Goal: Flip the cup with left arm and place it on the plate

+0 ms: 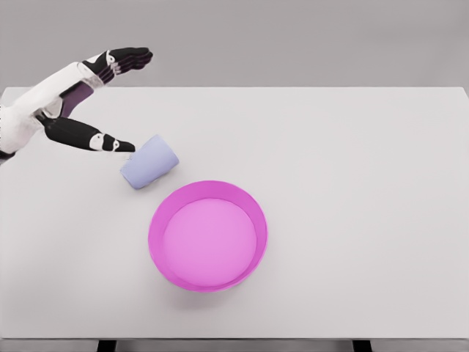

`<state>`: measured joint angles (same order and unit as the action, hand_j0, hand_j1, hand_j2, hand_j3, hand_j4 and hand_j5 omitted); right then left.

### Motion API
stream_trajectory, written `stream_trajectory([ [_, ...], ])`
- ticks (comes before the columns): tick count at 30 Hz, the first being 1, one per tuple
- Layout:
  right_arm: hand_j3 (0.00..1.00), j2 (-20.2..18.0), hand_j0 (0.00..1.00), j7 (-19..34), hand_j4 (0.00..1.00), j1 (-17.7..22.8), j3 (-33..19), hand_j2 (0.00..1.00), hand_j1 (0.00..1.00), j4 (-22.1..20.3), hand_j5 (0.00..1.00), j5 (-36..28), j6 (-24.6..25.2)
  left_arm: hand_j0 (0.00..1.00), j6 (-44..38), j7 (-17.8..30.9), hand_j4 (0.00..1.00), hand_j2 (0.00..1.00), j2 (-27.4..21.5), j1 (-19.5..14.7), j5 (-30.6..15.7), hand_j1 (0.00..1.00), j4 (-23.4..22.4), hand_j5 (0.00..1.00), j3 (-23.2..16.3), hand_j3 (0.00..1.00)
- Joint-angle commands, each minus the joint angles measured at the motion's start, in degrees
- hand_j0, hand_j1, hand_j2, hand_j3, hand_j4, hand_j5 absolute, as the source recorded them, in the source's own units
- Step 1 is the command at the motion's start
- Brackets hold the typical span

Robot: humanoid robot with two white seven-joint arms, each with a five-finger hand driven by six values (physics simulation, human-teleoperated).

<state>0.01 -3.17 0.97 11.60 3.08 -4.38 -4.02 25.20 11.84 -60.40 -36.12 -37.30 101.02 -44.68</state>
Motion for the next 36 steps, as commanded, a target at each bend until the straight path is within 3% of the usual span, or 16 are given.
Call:
stream_trajectory([
  [1,1.00,-0.01,1.00,0.01,1.00,0.00,0.00,1.00,1.00,0.00,1.00,-0.01,0.06,1.00,-12.97,-2.44,1.00,1.00,0.81,0.00,4.24,1.00,0.05,1.00,0.20,1.00],
  [3,1.00,-0.01,1.00,0.01,1.00,0.00,0.00,1.00,1.00,0.00,1.00,-0.01,0.06,1.00,-15.79,-2.35,1.00,1.00,1.52,2.46,6.01,1.00,-0.04,1.00,0.12,1.00],
  [5,1.00,-0.01,1.00,0.01,1.00,0.00,0.00,1.00,1.00,0.00,1.00,-0.01,-0.03,1.00,-22.56,-2.35,1.00,1.00,1.52,1.85,5.92,1.00,-0.21,1.00,0.12,1.00],
  [8,1.00,-0.01,1.00,0.01,1.00,0.00,0.00,1.00,1.00,0.00,1.00,-0.01,0.06,1.00,-23.62,-2.35,1.00,1.00,1.43,-0.09,0.74,1.00,-1.97,1.00,-0.59,1.00],
  [10,1.00,-0.01,1.00,0.01,1.00,0.00,0.00,1.00,1.00,0.00,1.00,-0.01,-0.03,1.00,-23.88,-2.53,1.00,1.00,1.43,-4.83,-4.71,1.00,-3.03,1.00,-5.86,1.00],
  [12,1.00,-0.01,1.00,0.01,1.00,0.00,0.00,1.00,1.00,0.00,1.00,-0.01,-0.03,1.00,-23.97,-2.53,1.00,1.00,1.34,-5.45,-7.61,1.00,-2.85,1.00,-7.35,1.00],
  [19,1.00,-0.01,1.00,0.01,1.00,0.00,0.00,1.00,1.00,0.00,1.00,-0.01,0.06,1.00,-29.86,-4.11,1.00,1.00,4.94,-5.01,-7.00,1.00,-3.29,1.00,-9.46,1.00],
  [21,1.00,-0.01,1.00,0.01,1.00,0.00,0.00,1.00,1.00,0.00,1.00,-0.01,-0.03,1.00,-29.86,-3.93,1.00,1.00,7.41,-4.92,-6.56,1.00,-6.36,1.00,-9.47,1.00],
  [30,1.00,-0.01,1.00,0.01,1.00,0.00,0.00,1.00,1.00,0.00,1.00,-0.01,-0.03,1.00,-30.56,-4.20,1.00,1.00,8.37,-4.57,-6.38,1.00,-8.47,1.00,-8.32,1.00],
  [36,1.00,-0.01,1.00,0.01,1.00,0.00,0.00,1.00,1.00,0.00,1.00,-0.01,0.06,1.00,-30.65,-3.93,1.00,1.00,8.72,-2.29,-5.77,1.00,-11.81,1.00,-7.79,1.00],
])
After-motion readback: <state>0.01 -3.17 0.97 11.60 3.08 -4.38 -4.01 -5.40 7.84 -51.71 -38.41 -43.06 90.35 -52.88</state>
